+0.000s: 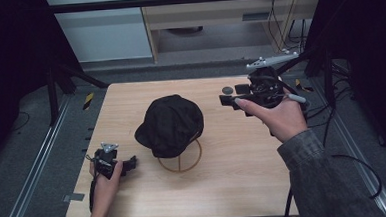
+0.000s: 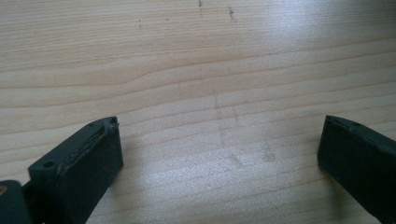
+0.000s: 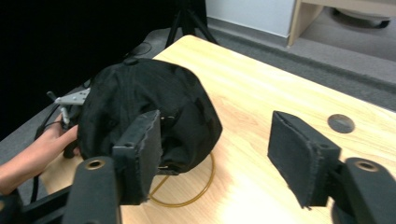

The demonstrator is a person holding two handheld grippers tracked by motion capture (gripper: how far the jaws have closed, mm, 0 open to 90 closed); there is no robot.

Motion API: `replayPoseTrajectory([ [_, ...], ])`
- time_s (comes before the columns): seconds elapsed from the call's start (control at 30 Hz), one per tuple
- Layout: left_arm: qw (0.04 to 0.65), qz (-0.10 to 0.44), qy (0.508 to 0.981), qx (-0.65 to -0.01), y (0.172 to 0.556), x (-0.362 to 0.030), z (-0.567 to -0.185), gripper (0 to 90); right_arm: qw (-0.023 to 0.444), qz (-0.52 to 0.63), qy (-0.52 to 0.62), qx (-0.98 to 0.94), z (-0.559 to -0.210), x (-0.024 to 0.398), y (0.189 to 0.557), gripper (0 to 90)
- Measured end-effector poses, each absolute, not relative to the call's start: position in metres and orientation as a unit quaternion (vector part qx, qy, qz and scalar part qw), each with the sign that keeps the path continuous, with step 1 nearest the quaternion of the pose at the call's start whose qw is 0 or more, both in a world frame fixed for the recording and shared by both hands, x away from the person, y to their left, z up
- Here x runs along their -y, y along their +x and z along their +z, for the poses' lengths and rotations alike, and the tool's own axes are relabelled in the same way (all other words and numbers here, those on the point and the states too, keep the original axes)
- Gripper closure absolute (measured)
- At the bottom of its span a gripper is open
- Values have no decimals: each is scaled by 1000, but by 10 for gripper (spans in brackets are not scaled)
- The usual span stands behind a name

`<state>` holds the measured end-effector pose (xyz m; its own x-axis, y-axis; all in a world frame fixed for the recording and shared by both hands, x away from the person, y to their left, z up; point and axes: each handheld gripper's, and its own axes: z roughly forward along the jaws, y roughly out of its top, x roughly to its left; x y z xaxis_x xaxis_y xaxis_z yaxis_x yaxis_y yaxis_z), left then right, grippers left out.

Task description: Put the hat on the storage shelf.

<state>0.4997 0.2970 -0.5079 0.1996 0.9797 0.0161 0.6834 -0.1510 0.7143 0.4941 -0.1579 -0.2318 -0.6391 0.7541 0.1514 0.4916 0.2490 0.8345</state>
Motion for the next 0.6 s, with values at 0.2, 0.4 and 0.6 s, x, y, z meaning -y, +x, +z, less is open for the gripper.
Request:
replayPoseTrajectory([
  [0.2,295,251,716,-581,500,-297,-508,0,168,463,419,-763,-231,171,495,163],
  [0.4,295,251,716,-581,500,-297,-508,0,189,465,436,-747,-230,189,496,107],
  [0.6,295,251,716,-581,500,-297,-508,0,203,466,446,-736,-230,207,494,82],
])
